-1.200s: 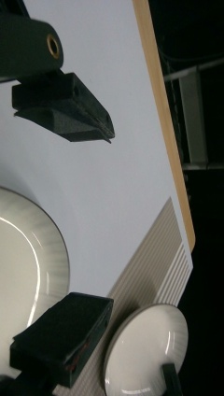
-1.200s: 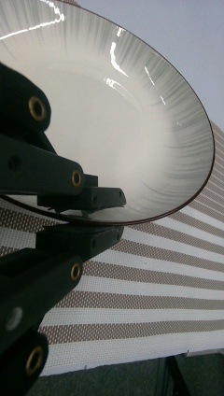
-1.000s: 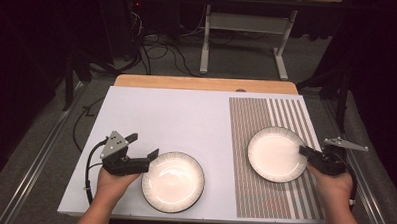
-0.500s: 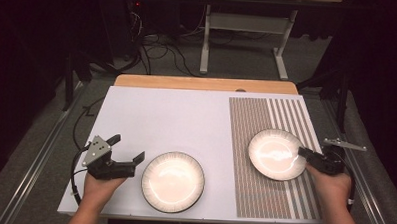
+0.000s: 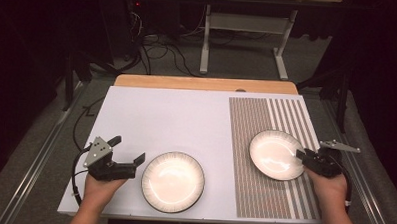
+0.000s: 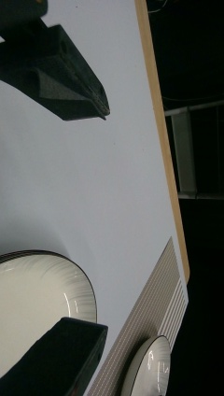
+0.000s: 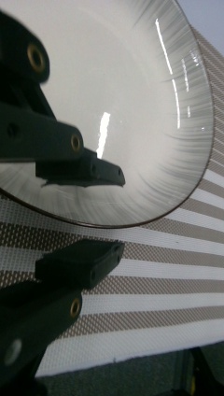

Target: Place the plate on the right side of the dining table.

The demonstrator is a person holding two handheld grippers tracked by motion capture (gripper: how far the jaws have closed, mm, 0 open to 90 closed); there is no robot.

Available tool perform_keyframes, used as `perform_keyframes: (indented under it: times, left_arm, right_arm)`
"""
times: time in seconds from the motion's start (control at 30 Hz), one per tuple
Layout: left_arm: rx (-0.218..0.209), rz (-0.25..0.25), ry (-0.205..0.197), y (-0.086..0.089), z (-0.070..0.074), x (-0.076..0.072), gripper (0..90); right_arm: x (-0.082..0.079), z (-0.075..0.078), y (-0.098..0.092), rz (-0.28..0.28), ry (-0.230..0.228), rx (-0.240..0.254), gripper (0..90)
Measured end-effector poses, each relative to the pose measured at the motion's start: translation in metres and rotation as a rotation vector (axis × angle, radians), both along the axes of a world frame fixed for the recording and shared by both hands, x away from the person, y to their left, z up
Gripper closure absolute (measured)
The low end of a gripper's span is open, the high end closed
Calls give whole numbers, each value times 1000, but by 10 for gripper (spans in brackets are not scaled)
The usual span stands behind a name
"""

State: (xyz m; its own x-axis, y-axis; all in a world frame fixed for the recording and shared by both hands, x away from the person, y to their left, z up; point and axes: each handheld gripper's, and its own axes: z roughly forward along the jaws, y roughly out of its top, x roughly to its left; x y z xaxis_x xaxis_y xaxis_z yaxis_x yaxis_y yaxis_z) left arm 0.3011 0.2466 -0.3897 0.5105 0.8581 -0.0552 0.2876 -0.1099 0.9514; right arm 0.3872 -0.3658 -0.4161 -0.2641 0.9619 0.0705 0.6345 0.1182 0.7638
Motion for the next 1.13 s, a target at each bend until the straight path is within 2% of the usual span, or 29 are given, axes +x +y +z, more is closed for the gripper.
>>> perform_keyframes:
  times: [0.1,0.17,0.23,0.37,0.47,0.6,0.73,0.87,0.93,1.13]
  left_arm:
    - [9,-1,2,0,0,0,1]
    - [8,-1,1,0,0,-1,1]
    - [8,4,-4,-1,2,-2,1]
    - [1,1,-10,0,3,-3,1]
    - [1,-1,-8,-1,3,-5,1]
    - [2,-10,-13,-4,4,-6,1]
    - [-2,-21,-22,-8,6,-9,1]
    - [2,-30,-29,-10,8,-11,1]
    - [2,-27,-31,-9,8,-11,1]
    - [-8,-16,-25,-6,8,-11,1]
  right_arm:
    - [-7,9,-1,5,-74,12,504]
    - [-13,16,1,29,-124,27,424]
    - [-19,23,8,71,-174,53,363]
    - [-32,35,31,163,-245,41,256]
    - [-40,40,52,242,-265,64,157]
    - [-51,43,80,323,-288,73,92]
    - [-59,45,102,377,-296,81,5]
    - [-67,47,114,406,-322,93,4]
    - [-70,47,118,426,-326,84,4]
    - [-68,45,116,415,-321,81,4]
